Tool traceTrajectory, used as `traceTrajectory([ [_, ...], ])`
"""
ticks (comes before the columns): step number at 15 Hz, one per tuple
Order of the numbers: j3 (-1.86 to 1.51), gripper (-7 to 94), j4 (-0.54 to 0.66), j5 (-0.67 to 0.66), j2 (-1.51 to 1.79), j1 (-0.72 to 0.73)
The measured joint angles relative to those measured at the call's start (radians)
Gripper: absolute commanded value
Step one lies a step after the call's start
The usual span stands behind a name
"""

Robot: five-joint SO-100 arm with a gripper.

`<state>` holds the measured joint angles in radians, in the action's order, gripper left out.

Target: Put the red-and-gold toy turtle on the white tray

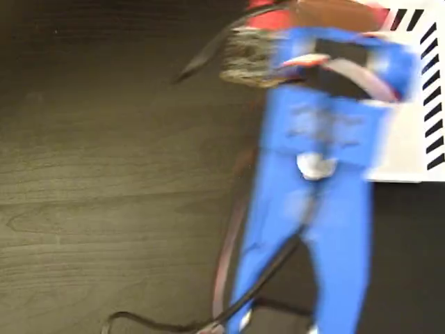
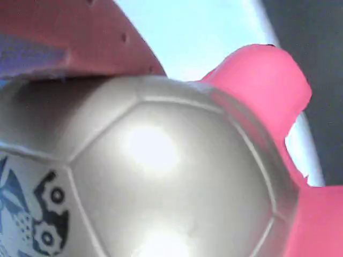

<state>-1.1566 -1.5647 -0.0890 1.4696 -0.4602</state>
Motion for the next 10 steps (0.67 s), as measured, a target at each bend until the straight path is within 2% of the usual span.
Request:
traceTrajectory([
  [4, 0.161, 0, -0.038, -0.002, -0.212, -0.092],
  [10, 0.285, 0, -0.038, 0.000, -0.391, -0.112],
])
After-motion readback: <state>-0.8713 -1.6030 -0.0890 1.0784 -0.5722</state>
